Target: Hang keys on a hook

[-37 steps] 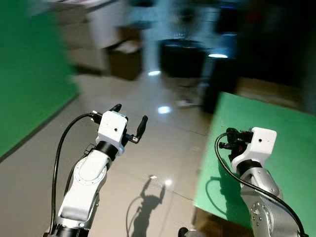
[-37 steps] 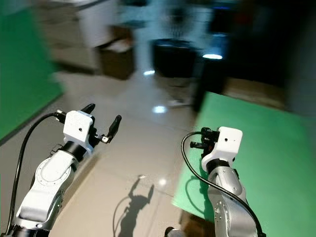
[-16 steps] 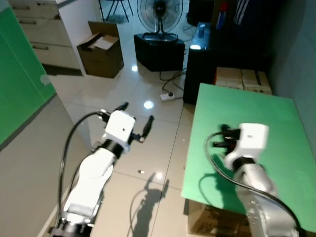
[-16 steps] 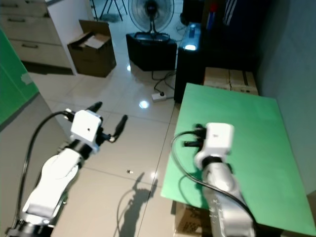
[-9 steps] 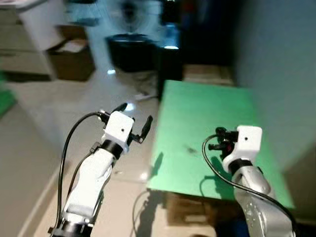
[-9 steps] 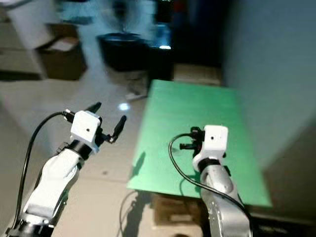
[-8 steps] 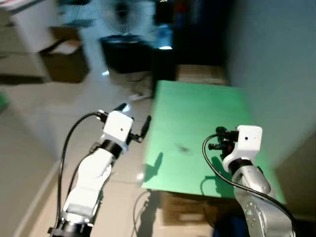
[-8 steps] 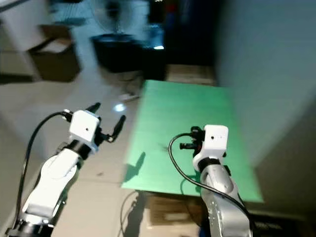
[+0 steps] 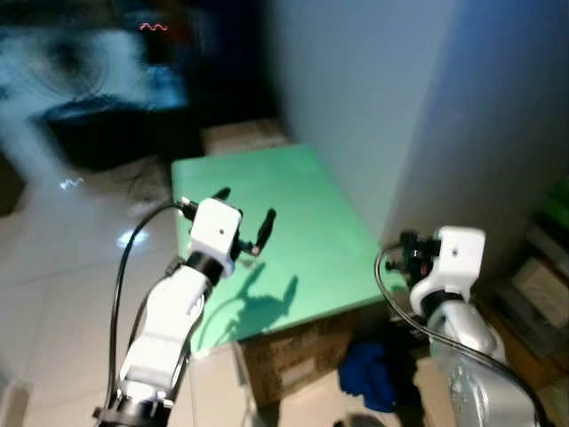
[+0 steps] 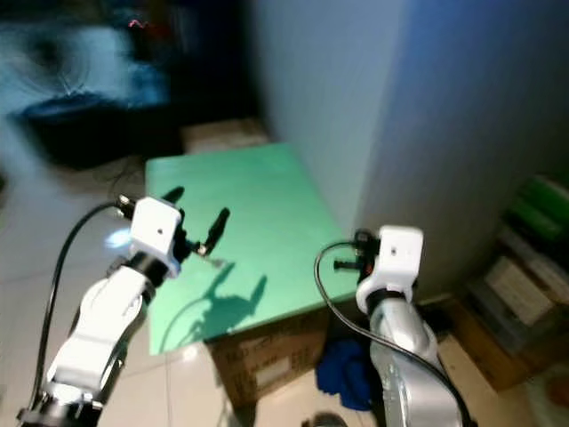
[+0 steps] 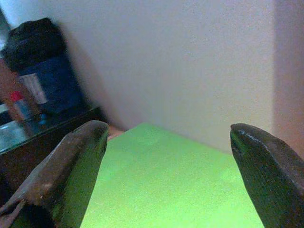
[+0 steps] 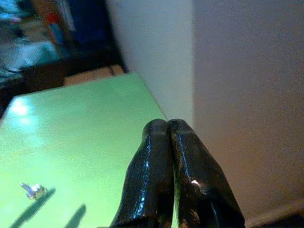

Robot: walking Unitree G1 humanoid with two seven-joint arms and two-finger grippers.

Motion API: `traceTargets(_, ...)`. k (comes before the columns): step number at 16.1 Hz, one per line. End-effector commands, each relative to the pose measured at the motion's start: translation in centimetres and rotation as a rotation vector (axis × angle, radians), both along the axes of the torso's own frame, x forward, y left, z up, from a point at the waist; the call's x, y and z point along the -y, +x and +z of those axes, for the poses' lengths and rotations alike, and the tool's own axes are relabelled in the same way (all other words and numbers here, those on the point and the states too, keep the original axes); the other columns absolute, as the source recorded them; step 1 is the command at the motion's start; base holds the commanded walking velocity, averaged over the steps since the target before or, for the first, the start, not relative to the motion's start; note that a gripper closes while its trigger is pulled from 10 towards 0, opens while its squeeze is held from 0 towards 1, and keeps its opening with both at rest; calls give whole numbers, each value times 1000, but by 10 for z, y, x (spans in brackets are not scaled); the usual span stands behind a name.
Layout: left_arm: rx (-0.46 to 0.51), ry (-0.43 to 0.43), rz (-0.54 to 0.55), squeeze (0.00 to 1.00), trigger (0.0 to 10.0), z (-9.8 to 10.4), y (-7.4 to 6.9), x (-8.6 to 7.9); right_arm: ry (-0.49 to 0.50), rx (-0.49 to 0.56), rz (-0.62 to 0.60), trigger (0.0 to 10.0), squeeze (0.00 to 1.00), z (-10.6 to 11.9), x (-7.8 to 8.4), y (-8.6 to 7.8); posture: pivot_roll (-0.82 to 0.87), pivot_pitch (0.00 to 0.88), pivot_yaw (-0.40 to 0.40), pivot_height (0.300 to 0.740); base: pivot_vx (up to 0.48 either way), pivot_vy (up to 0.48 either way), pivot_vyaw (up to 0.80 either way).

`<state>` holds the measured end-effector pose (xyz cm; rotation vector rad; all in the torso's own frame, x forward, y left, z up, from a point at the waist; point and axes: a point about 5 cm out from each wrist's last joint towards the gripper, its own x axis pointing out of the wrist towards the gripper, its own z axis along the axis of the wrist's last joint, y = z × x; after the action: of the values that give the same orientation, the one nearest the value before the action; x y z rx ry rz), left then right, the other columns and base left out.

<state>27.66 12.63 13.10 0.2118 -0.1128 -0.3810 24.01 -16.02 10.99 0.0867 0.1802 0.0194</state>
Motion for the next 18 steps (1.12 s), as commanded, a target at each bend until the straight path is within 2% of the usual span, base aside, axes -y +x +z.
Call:
traceTargets(1,22,16,1,0,10000,4,2,-2,3,20,15,10000,0,6,-3,4,-18,0,54,740,0,0,-800)
traceTargets(2,42,35,-2,0,10000,6,1,0,2,19,16,10000,0,6,-3,4,-18,0,54,740,0,0,-544)
traceTargets(5,39,27,13,0,10000,6,1,0,-17,26,60,10000,0,7,-6,5,-15,0,53,740,0,-465,0)
traceTargets(6,31,-6,31,0,10000,5,-1,-1,-25,24,67,10000,0,6,-7,5,-15,0,53,740,0,0,0)
traceTargets(7,10,-24,72,0,10000,3,-1,-3,-61,24,69,10000,0,5,-6,6,-13,0,52,740,0,0,0)
traceTargets(9,19,-1,100,0,10000,1,0,-6,-158,38,125,10000,0,5,-7,8,-13,0,52,740,0,0,0)
traceTargets(10,34,13,93,0,10000,2,0,-6,-165,42,161,10000,0,5,-9,9,-13,0,52,740,0,0,0)
traceTargets(12,36,6,85,0,10000,2,-1,-6,-163,50,195,10000,0,7,-11,10,-10,0,50,740,135,0,800)
traceTargets(18,32,-7,72,0,10000,2,-1,-4,-160,48,216,10000,0,5,-16,10,-9,0,49,740,368,0,800)
